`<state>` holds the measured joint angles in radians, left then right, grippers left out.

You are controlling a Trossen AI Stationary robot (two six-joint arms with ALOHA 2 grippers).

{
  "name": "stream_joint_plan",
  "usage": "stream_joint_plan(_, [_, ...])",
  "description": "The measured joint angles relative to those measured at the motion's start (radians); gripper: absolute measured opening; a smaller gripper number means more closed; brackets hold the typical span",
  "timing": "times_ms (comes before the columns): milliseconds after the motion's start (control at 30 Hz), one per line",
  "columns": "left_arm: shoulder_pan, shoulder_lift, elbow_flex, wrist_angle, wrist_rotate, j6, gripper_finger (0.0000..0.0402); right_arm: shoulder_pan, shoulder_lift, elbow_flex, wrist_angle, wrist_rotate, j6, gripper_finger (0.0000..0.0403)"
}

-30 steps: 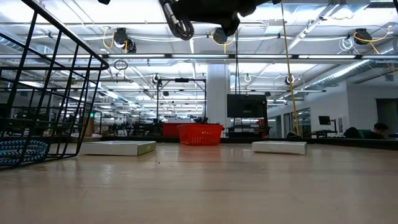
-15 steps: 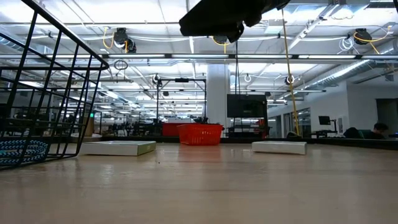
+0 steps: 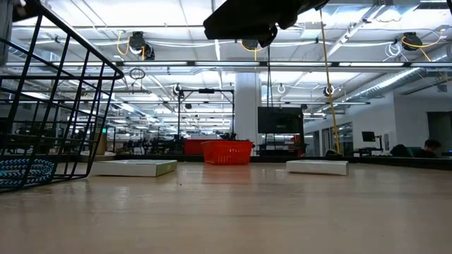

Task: Pick and place items into bin
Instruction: Put the black stripes charger cable into the wire basket

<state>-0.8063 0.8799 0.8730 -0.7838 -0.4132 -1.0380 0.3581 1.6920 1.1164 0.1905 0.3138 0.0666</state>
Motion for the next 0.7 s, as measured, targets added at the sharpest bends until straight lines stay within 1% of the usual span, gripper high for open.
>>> stream_joint_plan(100, [0.001,0.034,0.0,-0.051,-0.003,-0.06,0.0022,-0.004,0.0,0.0,0.0,0.0,0.0,0.0082])
stream_joint_plan(167, [0.004,0.064,0.0,-0.052,-0.001,-0.093,0.0022,-0.005,0.0,0.0,0.0,0.001,0.0,0.0082])
stream_joint_plan(267, [0.018,0.121,0.0,-0.057,0.047,-0.151,0.005,-0.006,0.0,0.0,0.0,0.001,0.0,0.008])
stream_joint_plan(333, [0.027,0.164,0.0,-0.057,0.079,-0.16,0.0067,-0.006,0.0,0.0,0.0,0.001,0.0,0.008])
stream_joint_plan(400, [0.032,0.213,0.0,-0.057,0.11,-0.168,0.0074,-0.005,0.0,0.0,0.0,0.001,0.0,0.008])
stream_joint_plan(467, [0.041,0.263,0.0,-0.056,0.149,-0.17,0.0073,-0.005,0.0,0.0,0.0,0.0,0.0,0.0079])
stream_joint_plan(567, [0.059,0.328,0.0,-0.049,0.211,-0.16,0.0058,-0.005,0.0,0.0,0.0,0.0,0.0,0.0078])
stream_joint_plan(700, [0.075,0.372,0.0,-0.045,0.259,-0.152,0.0035,-0.006,0.0,0.0,0.0,0.0,0.0,0.0078])
